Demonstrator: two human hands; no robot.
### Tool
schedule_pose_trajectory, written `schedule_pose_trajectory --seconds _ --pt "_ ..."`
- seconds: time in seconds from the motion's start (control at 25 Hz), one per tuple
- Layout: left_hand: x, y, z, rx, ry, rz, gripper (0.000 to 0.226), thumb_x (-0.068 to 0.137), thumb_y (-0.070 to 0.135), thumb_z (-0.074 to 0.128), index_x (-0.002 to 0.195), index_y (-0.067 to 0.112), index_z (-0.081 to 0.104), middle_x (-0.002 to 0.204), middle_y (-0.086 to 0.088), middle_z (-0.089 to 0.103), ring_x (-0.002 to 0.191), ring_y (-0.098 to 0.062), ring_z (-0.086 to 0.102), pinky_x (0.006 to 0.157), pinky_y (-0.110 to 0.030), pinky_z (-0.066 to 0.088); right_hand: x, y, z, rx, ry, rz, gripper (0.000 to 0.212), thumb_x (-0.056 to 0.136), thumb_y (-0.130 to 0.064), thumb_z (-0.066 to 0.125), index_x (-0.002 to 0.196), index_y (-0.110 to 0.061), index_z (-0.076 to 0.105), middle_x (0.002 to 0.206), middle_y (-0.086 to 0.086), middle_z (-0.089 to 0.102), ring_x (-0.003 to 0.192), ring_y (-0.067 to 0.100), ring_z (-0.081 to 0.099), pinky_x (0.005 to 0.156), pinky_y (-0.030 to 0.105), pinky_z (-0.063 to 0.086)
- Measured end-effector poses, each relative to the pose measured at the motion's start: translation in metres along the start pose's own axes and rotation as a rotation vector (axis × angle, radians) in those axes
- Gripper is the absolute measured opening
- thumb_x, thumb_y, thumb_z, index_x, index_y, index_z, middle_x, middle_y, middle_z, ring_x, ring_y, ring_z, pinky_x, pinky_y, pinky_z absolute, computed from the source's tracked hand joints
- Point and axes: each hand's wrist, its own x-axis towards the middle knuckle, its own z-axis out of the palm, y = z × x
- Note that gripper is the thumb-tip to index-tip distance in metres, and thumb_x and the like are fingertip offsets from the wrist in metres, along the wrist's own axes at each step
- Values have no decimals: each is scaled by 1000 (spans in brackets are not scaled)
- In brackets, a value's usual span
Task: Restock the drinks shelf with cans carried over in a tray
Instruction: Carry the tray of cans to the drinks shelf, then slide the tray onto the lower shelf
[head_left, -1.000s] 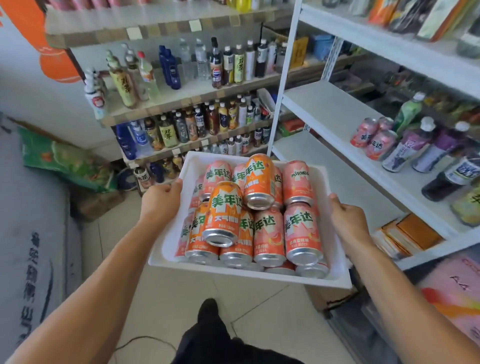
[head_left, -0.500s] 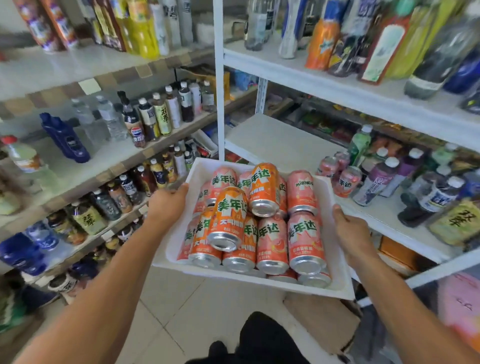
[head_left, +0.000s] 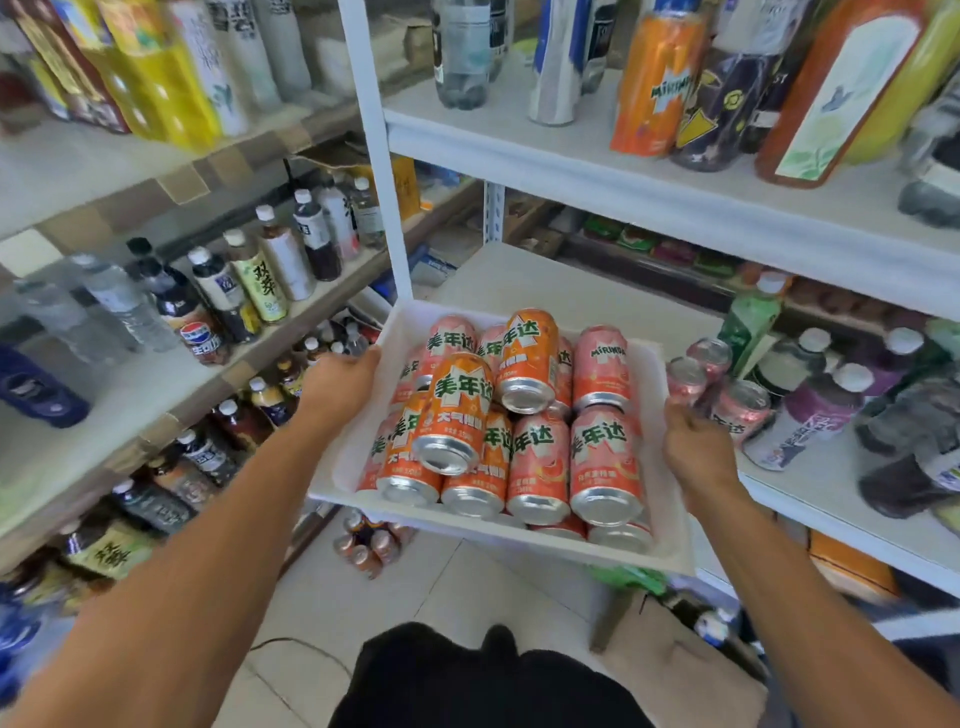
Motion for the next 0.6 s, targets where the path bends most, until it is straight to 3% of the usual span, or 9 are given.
schedule_pose_trajectory --seconds 0.12,0.24,0.4,0.48,0.6 --pt "41 16 6 29 -5 14 49 98 45 46 81 4 65 79 -10 57 64 -19 50 71 -31 37 24 -20 18 19 27 18 35 104 -35 43 113 -5 58 105 15 56 95 27 51 83 35 40" --pt "89 31 16 65 -43 28 51 98 45 46 82 1 68 86 -13 60 78 -28 54 73 -31 36 49 -29 38 -13 87 15 38 103 -36 41 118 -6 59 110 11 54 99 27 52 88 36 41" --pt "149 40 44 90 -131 119 60 98 48 43 88 -4 69 91 -22 66 87 -35 60 71 -33 40 73 -31 65 -19 184 91 31 104 -33 40 98 -7 56 98 14 54 88 26 50 79 32 38" --pt "170 42 57 85 -165 141 60 98 50 43 99 -5 69 100 -24 66 95 -38 62 75 -35 45 82 -31 76 -26 218 121 33 105 -32 39 93 -5 54 94 15 52 84 26 49 76 32 37" --pt "204 49 75 85 -213 150 57 99 47 44 109 -4 67 109 -25 63 96 -35 60 74 -32 41 97 -31 94 -112 259 136 41 105 -29 38 92 4 59 88 16 49 80 25 44 73 31 34"
